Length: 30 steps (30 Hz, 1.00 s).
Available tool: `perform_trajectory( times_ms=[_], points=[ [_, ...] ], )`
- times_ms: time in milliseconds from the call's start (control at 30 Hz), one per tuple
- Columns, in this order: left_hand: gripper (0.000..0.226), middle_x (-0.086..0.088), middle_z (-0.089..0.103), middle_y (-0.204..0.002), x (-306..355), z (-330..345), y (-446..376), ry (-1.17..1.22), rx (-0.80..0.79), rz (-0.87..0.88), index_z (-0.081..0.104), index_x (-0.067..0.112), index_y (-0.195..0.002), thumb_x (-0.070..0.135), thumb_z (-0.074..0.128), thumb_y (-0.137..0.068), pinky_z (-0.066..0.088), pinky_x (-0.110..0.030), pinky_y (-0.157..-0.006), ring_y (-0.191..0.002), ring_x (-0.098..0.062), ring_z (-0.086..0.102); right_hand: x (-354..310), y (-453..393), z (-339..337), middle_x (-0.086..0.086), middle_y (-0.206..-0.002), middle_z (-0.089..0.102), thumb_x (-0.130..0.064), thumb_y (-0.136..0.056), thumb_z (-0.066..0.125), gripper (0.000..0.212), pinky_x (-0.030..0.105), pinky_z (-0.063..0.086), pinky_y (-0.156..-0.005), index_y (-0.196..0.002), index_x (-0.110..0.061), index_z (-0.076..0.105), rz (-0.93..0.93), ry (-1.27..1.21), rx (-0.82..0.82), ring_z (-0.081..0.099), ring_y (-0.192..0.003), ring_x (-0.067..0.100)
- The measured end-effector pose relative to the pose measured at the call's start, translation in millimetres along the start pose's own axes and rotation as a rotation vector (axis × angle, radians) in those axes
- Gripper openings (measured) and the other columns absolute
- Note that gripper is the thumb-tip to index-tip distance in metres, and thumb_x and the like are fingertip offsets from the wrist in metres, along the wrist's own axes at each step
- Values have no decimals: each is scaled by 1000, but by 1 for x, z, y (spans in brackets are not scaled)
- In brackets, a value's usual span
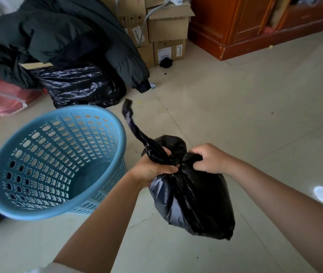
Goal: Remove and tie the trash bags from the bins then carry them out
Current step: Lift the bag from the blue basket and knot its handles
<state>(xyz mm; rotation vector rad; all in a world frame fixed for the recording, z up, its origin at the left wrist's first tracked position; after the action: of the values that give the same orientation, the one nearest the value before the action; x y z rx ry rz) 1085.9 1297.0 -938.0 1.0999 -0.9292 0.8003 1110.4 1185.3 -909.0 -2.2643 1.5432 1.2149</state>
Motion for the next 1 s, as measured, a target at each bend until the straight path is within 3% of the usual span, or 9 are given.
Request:
perform_trajectory(
  times_ms=[100,167,233,367,500,600,700,800,1000],
  points=[
    [46,11,61,-48,15,-22,1,-180,227,127,56,19,-58,-24,62,-70,49,-21,-60,-53,0,59,3,-5,6,17,-94,61,5,-78,46,20,27,38,-72,-91,-3,59,24,52,15,57,-93,24],
    [38,9,57,-56,26,-31,5,-500,365,211,50,28,-58,-1,71,-70,44,-18,-62,-54,0,57,5,-6,15,16,-102,59,6,-81,42,25,28,38,-78,-101,1,56,46,54,-22,55,-102,24],
    [27,3,47,-57,30,-27,8,-717,394,266,36,26,-60,16,60,-66,37,-25,-58,-61,-20,47,4,-4,21,15,-103,58,7,-82,38,24,31,40,-81,-99,2,55,74,43,-64,54,-103,24],
    [21,1,35,-69,29,-17,11,-941,417,266,31,15,-78,1,46,-83,28,-28,-64,-72,-23,33,2,-1,30,24,-114,60,8,-81,34,34,42,43,-97,-108,9,53,111,-13,-125,55,-110,33],
    [13,-4,36,-64,33,-16,11,-1140,455,209,30,10,-91,3,40,-87,32,-34,-63,-72,-29,40,-4,-4,35,11,-96,59,4,-85,39,19,36,43,-86,-92,2,56,67,-24,-142,55,-96,23],
    [8,-19,56,-75,26,-24,4,-758,359,96,53,7,-83,4,45,-83,46,-34,-61,-67,-29,53,3,-1,30,11,-104,59,5,-84,37,25,32,42,-85,-96,-6,56,82,28,-141,54,-101,21],
    [31,-10,48,-64,0,-24,3,-231,224,-87,57,14,-72,-10,46,-87,33,-13,-39,-48,-10,45,11,4,26,13,-114,59,8,-82,34,36,27,38,-81,-107,-8,56,97,58,-136,52,-104,19],
    [31,-6,45,-65,-14,-20,4,60,210,-120,60,12,-77,-9,43,-91,28,-18,-48,-54,-11,41,13,4,27,15,-121,57,5,-84,34,37,26,36,-81,-115,-4,52,105,91,-132,52,-108,24],
    [31,-1,68,-61,-25,-6,0,511,231,-95,58,16,-74,-1,41,-94,48,-25,-65,-70,-15,60,10,4,26,10,-127,55,5,-85,33,46,24,36,-88,-124,-11,50,83,43,-102,49,-119,23]
  ],
)
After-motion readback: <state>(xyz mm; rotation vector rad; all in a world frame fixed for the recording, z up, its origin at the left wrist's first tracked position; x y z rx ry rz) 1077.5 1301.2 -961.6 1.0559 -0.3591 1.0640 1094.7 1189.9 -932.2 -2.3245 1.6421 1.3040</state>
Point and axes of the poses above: each hand's wrist, its own y-axis away from the middle knuckle, its own z-axis out of the palm, x = y × z, the point moved 9 cm from there along -y, towards the middle knuckle
